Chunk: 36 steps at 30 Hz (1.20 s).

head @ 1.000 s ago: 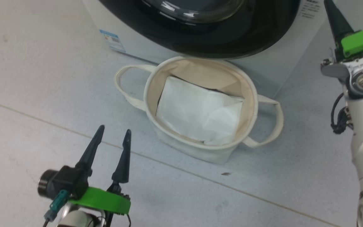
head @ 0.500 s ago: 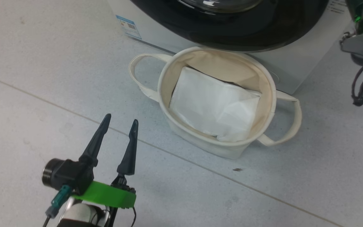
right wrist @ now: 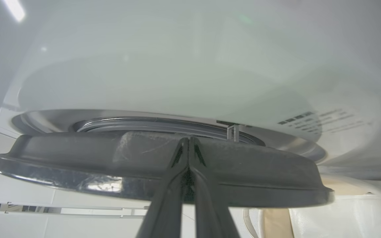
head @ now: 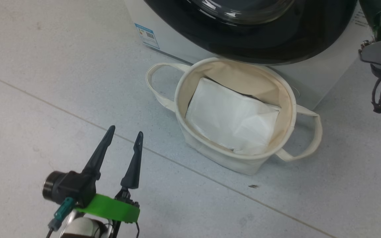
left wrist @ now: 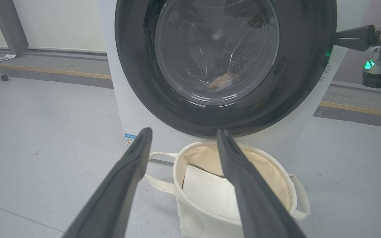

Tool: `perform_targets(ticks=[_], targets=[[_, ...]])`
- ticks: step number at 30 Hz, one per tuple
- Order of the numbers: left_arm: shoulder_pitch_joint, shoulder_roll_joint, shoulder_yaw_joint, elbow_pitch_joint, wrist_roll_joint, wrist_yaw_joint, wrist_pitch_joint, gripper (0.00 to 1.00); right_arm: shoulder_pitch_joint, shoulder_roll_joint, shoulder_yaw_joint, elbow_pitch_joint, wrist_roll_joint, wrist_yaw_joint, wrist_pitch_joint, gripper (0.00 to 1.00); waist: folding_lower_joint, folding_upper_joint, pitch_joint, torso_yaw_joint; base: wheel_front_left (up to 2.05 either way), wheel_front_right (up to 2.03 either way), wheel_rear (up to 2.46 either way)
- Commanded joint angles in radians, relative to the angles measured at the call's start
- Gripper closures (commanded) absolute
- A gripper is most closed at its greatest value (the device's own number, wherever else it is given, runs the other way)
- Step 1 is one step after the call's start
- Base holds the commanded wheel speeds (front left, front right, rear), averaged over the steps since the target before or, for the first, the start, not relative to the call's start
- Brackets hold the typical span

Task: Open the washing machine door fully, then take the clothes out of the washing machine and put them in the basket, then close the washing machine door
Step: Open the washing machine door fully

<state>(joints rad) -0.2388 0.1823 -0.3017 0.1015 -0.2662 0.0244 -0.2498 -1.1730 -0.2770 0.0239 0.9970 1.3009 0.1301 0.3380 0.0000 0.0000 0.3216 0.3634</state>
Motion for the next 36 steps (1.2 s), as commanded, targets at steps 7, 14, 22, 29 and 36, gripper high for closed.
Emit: perform_targets(ticks=[7, 14, 22, 29, 36], targets=[[0.000, 0.019, 0.047, -0.022, 0.001, -0.012, -0.012, 0.00, -0.087, 0.027, 0.001, 0.047, 0.000, 0.001, -0.064, 1.00, 0.0000, 0.0000, 0.005, 0.012, 0.00, 0.00, 0.00], [-0.011, 0.005, 0.046, -0.026, 0.001, -0.015, -0.012, 0.00, -0.127, 0.021, -0.010, 0.093, 0.019, 0.001, -0.061, 1.00, 0.0000, 0.0000, 0.044, 0.033, 0.00, 0.00, 0.00], [0.003, -0.003, 0.056, -0.015, 0.006, -0.014, -0.012, 0.00, -0.086, 0.033, 0.046, 0.085, 0.029, 0.001, 0.137, 1.00, 0.0000, 0.0000, 0.008, 0.016, 0.00, 0.00, 0.00], [0.035, 0.005, 0.068, 0.007, 0.004, -0.016, -0.012, 0.00, 0.032, 0.088, 0.094, -0.047, 0.066, 0.001, 0.298, 1.00, 0.0000, 0.0000, -0.062, -0.024, 0.00, 0.00, 0.00], [0.077, 0.008, 0.083, 0.038, -0.014, -0.012, -0.012, 0.00, 0.228, 0.184, 0.185, -0.210, 0.054, 0.001, 0.316, 1.00, 0.0000, 0.0000, -0.139, -0.035, 0.00, 0.00, 0.00]])
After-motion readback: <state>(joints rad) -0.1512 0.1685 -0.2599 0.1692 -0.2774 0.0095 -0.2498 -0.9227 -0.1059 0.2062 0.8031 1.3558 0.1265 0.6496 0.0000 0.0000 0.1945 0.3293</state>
